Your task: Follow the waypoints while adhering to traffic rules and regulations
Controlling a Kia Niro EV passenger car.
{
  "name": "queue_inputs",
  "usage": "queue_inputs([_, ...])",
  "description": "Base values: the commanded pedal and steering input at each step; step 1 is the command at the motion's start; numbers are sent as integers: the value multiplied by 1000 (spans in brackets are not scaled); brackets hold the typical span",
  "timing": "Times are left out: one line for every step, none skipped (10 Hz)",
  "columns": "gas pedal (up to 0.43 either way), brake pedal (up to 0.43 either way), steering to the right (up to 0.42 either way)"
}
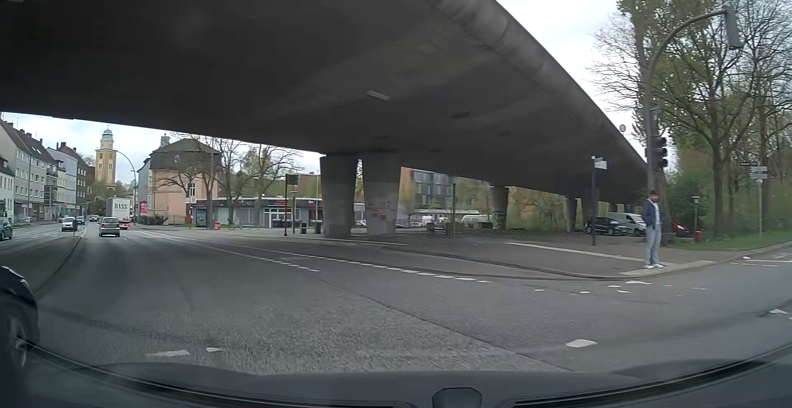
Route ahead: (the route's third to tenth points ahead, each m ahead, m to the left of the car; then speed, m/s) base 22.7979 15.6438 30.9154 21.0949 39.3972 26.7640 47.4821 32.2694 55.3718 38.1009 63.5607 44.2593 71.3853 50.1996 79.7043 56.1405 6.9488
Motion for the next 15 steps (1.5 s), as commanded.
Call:
queue_inputs([220,0,-239])
queue_inputs([220,0,-231])
queue_inputs([220,0,-228])
queue_inputs([220,0,-228])
queue_inputs([220,6,-225])
queue_inputs([220,0,-213])
queue_inputs([220,0,-202])
queue_inputs([220,0,-186])
queue_inputs([220,0,-174])
queue_inputs([220,0,-162])
queue_inputs([220,6,-149])
queue_inputs([220,0,-134])
queue_inputs([220,0,-123])
queue_inputs([220,6,-112])
queue_inputs([220,6,-103])
